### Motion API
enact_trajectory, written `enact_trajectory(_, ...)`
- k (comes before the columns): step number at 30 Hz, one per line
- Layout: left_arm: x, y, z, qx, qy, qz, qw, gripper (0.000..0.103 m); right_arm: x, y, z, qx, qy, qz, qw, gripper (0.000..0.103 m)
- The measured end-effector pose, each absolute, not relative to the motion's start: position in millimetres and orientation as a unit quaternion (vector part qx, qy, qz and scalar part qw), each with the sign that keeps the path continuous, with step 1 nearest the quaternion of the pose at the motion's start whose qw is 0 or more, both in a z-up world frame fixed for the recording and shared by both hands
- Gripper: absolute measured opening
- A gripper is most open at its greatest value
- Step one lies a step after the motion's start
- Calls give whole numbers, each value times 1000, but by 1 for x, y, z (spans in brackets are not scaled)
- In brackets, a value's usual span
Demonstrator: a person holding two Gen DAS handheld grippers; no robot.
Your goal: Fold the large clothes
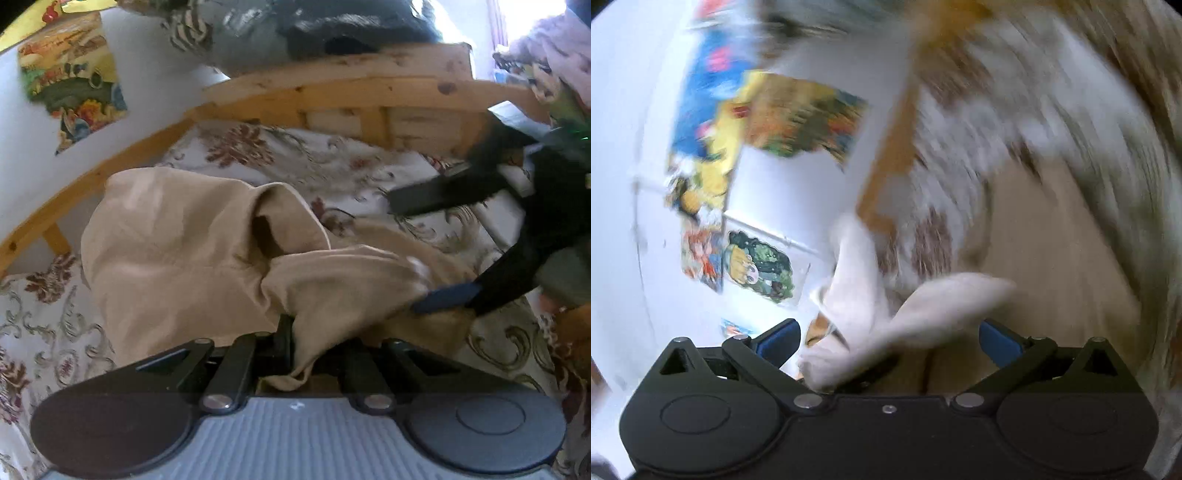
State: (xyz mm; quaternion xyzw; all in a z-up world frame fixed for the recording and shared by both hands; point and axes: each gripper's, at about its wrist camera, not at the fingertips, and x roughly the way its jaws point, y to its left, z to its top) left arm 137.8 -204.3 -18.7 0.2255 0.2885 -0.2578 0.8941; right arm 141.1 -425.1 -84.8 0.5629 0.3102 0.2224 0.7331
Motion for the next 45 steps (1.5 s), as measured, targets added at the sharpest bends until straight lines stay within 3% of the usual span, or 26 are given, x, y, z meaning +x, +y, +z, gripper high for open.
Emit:
enact_trajectory(3,125,-209,-28,252,278,-263,889,5,150,-418,-101,573,329,213,719,103)
enact_trajectory(11,87,-226,-50,335,245,-292,861,6,153,-407,-80,537,281,227,762,103)
enact_trajectory(17,84,-228,-54,318,260,-300,861,6,152,-411,-72,516,259,220,787,100)
enact_trajectory(18,88,-227,-52,310,264,-302,862,6,154,-409,-71,500,264,217,796,93)
enact_trajectory(20,89,-224,-51,300,266,-306,863,6,156,-404,-69,460,280,199,819,67)
enact_trajectory(21,89,-223,-50,292,264,-309,866,6,157,-401,-68,443,283,192,829,44)
enact_trajectory(22,87,-221,-47,285,257,-309,870,5,155,-399,-68,434,279,189,836,31)
enact_trajectory(25,79,-222,-36,274,223,-317,880,5,144,-395,-53,396,235,198,865,19)
enact_trajectory(30,76,-245,-50,311,233,-323,863,6,139,-402,-49,353,233,163,891,14)
enact_trajectory(38,102,-211,-62,180,277,-371,868,25,152,-406,-79,342,296,119,884,13)
enact_trajectory(39,102,-204,-57,161,281,-377,868,29,151,-406,-80,342,295,120,884,13)
enact_trajectory(41,99,-190,-48,135,280,-389,867,54,151,-403,-81,341,297,115,884,13)
enact_trajectory(45,85,-155,-33,71,254,-401,877,60,153,-403,-80,343,299,109,884,13)
